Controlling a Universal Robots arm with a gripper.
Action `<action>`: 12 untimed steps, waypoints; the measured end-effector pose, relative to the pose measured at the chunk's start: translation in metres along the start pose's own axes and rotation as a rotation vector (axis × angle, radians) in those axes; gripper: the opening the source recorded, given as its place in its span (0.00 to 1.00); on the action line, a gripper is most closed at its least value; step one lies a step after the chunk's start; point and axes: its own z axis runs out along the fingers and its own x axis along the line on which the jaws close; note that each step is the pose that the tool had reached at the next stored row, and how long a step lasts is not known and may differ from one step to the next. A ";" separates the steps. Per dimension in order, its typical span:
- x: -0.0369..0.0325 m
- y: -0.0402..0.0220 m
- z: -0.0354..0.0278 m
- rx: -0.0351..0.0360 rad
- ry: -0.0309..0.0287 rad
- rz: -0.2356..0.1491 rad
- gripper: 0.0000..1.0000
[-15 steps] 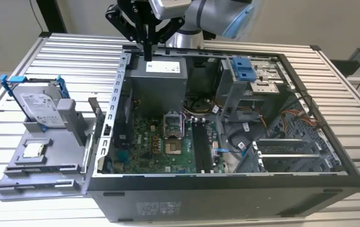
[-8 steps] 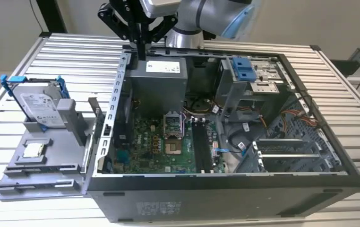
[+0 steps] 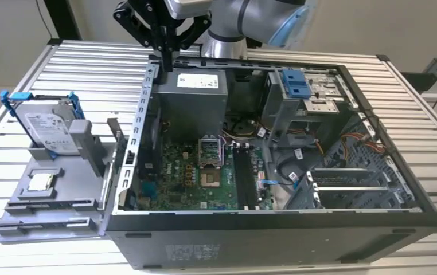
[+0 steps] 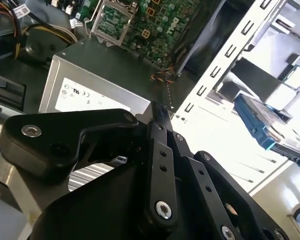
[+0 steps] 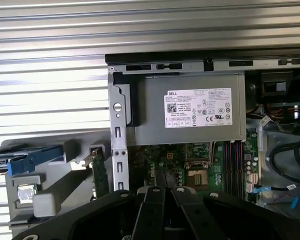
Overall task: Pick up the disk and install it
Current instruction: 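Reach for the disk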
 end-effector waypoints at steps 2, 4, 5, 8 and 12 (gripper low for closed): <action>0.0002 0.0000 0.0000 0.0000 0.0000 0.000 0.00; 0.0003 0.0000 0.0000 0.0001 0.0000 0.000 0.00; 0.0004 0.0000 0.0000 0.0000 0.0000 0.000 0.00; 0.0020 -0.0002 -0.0002 0.0000 0.0000 0.000 0.00; 0.0057 -0.0004 -0.0005 0.0001 0.0000 0.000 0.00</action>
